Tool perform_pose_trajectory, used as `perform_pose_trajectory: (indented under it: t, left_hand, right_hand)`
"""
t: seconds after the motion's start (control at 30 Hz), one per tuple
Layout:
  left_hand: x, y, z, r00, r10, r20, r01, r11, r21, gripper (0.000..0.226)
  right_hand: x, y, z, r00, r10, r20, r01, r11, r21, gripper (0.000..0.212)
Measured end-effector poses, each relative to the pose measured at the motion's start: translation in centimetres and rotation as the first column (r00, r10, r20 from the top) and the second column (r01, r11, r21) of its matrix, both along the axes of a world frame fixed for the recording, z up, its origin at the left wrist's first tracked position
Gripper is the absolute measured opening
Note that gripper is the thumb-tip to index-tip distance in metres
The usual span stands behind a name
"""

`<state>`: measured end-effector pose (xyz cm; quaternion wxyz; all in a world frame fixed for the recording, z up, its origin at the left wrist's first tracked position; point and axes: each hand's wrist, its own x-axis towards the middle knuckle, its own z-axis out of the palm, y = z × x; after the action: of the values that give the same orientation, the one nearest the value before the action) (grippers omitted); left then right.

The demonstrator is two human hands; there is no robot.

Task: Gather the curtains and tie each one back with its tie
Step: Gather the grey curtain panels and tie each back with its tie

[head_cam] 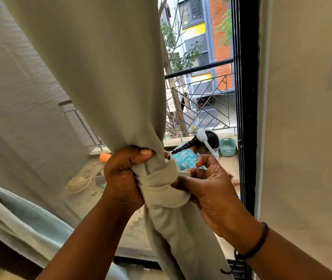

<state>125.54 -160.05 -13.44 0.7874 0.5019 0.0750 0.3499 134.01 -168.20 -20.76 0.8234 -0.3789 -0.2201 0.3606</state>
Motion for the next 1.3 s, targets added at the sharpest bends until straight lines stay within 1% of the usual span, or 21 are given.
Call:
perform_pose_trajectory:
  t: [0.07, 0.13, 0.23, 0.27, 0.33, 0.4, 0.43, 0.53, 0.6, 0.67, 0.73, 0.8, 0.87, 0.97, 1.03, 1.07, 1.13, 1.17, 1.2, 1.27, 1.3]
  left_hand:
    - [-0.1, 0.5, -0.2, 0.999, -0.009, 0.045, 0.01, 1.0, -0.024, 0.042]
    - [-0.1, 1.0, -0.4, 0.998, -0.025, 0.061, 0.028, 0.999, -0.046, 0.047]
    - [-0.5, 1.6, -0.7, 0.999, -0.044, -0.004, 0.044, 0.997, -0.064, 0.055]
    - [-0.8, 1.8, -0.9, 0.999, -0.028, -0.04, 0.026, 0.999, -0.046, 0.05]
    - [-1.6, 2.5, -0.9, 0.997, 0.038, -0.066, -0.037, 0.999, 0.02, 0.029]
    - [-2.5, 3.4, -0.9, 0.994, 0.068, -0.081, -0.063, 0.996, 0.063, 0.024]
    - [-2.8, 3.9, -1.0, 0.993, 0.077, -0.094, -0.069, 0.994, 0.088, 0.025]
    - [-3.7, 5.0, -1.1, 0.987, 0.14, -0.077, -0.124, 0.976, 0.179, 0.031]
    - [-4.0, 5.6, -1.1, 0.982, 0.167, -0.083, -0.147, 0.967, 0.207, 0.027]
    - [-4.1, 6.3, -1.1, 0.985, 0.155, -0.076, -0.135, 0.967, 0.214, 0.017]
    - [-4.2, 7.1, -1.1, 0.985, 0.159, -0.069, -0.142, 0.968, 0.208, 0.022]
    - [-4.4, 7.6, -1.3, 0.988, 0.146, -0.057, -0.133, 0.974, 0.184, 0.025]
    - [-4.6, 8.0, -1.5, 0.989, 0.142, -0.051, -0.129, 0.971, 0.202, 0.027]
    - [-4.8, 8.6, -1.8, 0.98, 0.194, -0.036, -0.18, 0.955, 0.234, 0.031]
    - [-4.8, 9.3, -2.2, 0.98, 0.193, -0.052, -0.174, 0.953, 0.247, 0.042]
    - [-4.7, 9.5, -2.1, 0.988, 0.141, -0.069, -0.122, 0.966, 0.226, 0.051]
    - [-4.4, 9.4, -1.8, 0.997, -0.031, -0.066, 0.039, 0.993, 0.116, 0.072]
    - [-4.2, 9.4, -1.7, 0.998, -0.052, -0.043, 0.056, 0.994, 0.094, 0.075]
    - [-3.9, 9.3, -1.7, 1.0, -0.022, -0.022, 0.024, 0.994, 0.109, 0.071]
    - [-3.4, 9.0, -1.8, 0.997, 0.072, -0.007, -0.07, 0.985, 0.155, 0.061]
    - [-3.3, 9.0, -1.9, 0.996, 0.093, -0.01, -0.09, 0.981, 0.17, 0.065]
  right_hand:
    - [-0.4, 0.8, -0.4, 0.998, -0.015, -0.067, 0.024, 0.99, 0.137, 0.061]
    - [-0.8, 1.4, -0.7, 0.991, 0.021, -0.135, 0.012, 0.971, 0.238, 0.063]
    - [-1.6, 1.9, -0.8, 0.965, 0.114, -0.238, -0.034, 0.948, 0.317, 0.077]
    - [-1.7, 2.0, -0.8, 0.95, 0.158, -0.271, -0.059, 0.939, 0.339, 0.075]
    - [-2.0, 2.3, -0.6, 0.912, 0.281, -0.3, -0.145, 0.904, 0.403, 0.062]
    - [-2.1, 2.9, -0.5, 0.877, 0.384, -0.288, -0.239, 0.87, 0.432, 0.058]
    - [-2.1, 3.2, -0.6, 0.865, 0.409, -0.289, -0.268, 0.865, 0.423, 0.061]
    - [-2.7, 4.6, -1.1, 0.831, 0.464, -0.306, -0.332, 0.856, 0.397, 0.084]
    - [-3.4, 5.4, -0.7, 0.835, 0.464, -0.296, -0.35, 0.863, 0.365, 0.084]
    - [-4.0, 6.2, 0.1, 0.904, 0.339, -0.26, -0.286, 0.933, 0.22, 0.068]
    - [-4.6, 6.9, 1.1, 0.966, 0.142, -0.216, -0.139, 0.99, 0.03, 0.055]
    - [-5.0, 7.5, 1.4, 0.981, 0.036, -0.189, -0.049, 0.997, -0.067, 0.063]
    - [-5.5, 7.9, 1.2, 0.979, -0.004, -0.203, -0.022, 0.992, -0.124, 0.073]
    - [-5.8, 7.9, 1.2, 0.981, 0.028, -0.19, -0.056, 0.988, -0.144, 0.086]
    - [-5.8, 7.7, 1.6, 0.985, 0.078, -0.156, -0.098, 0.987, -0.127, 0.087]
    - [-5.8, 7.5, 1.9, 0.983, 0.113, -0.146, -0.129, 0.986, -0.109, 0.08]
    - [-6.1, 7.3, 2.3, 0.975, 0.175, -0.137, -0.183, 0.982, -0.046, 0.056]
    - [-6.2, 7.3, 2.4, 0.974, 0.18, -0.141, -0.185, 0.983, -0.022, 0.048]
    - [-6.4, 7.4, 2.6, 0.975, 0.165, -0.148, -0.169, 0.986, -0.012, 0.044]
    - [-6.7, 7.7, 2.5, 0.97, 0.112, -0.215, -0.109, 0.994, 0.025, 0.045]
    - [-6.6, 7.8, 2.3, 0.952, 0.103, -0.287, -0.09, 0.994, 0.058, 0.048]
